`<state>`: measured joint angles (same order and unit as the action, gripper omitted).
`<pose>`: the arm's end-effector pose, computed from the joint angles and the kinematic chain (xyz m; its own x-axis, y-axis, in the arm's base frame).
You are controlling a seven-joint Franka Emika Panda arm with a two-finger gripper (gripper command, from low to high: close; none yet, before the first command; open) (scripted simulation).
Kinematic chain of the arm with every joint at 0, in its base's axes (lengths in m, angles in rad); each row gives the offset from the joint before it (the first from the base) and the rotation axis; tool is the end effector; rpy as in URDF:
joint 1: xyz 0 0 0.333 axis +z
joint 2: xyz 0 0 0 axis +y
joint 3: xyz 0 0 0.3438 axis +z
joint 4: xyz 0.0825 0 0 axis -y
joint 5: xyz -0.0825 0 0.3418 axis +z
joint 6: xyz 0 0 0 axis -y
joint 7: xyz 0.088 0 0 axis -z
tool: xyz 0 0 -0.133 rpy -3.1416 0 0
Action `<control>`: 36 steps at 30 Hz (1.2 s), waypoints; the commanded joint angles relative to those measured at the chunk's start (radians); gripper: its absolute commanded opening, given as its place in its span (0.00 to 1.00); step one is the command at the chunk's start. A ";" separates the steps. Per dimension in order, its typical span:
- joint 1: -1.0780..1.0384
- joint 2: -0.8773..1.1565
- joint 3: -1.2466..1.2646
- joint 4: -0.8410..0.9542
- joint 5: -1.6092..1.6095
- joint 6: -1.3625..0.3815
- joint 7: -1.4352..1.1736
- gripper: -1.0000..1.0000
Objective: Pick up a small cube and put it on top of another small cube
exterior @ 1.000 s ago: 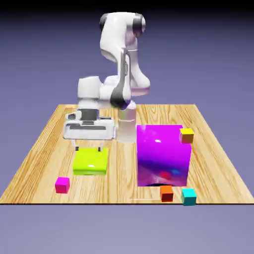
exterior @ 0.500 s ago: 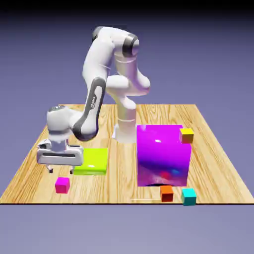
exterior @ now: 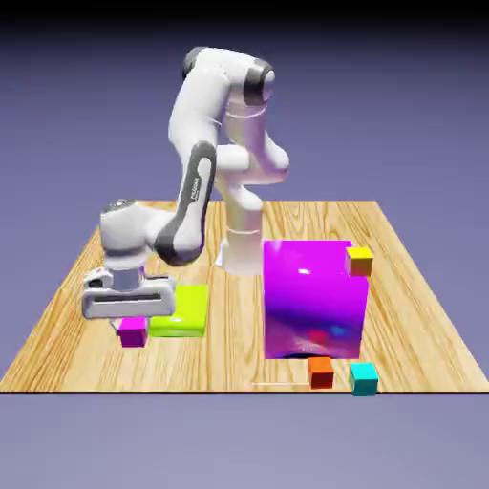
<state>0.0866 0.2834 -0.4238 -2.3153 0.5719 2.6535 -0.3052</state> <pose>0.4858 -0.1781 0.2744 0.8642 -0.4904 0.1131 -0.4702 -0.8669 -0.1656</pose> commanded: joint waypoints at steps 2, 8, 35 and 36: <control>0.072 -0.047 -0.001 0.002 -0.042 -0.049 -0.034 0.00; 0.290 -0.189 -0.003 0.007 -0.169 -0.200 -0.136 0.00; 0.890 -0.530 -0.015 -0.036 -0.487 -0.513 -0.438 1.00; 0.886 -0.550 -0.013 -0.011 -0.498 -0.556 -0.428 1.00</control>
<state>0.9729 -0.2669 -0.4369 -2.3258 0.0738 2.0975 -0.7329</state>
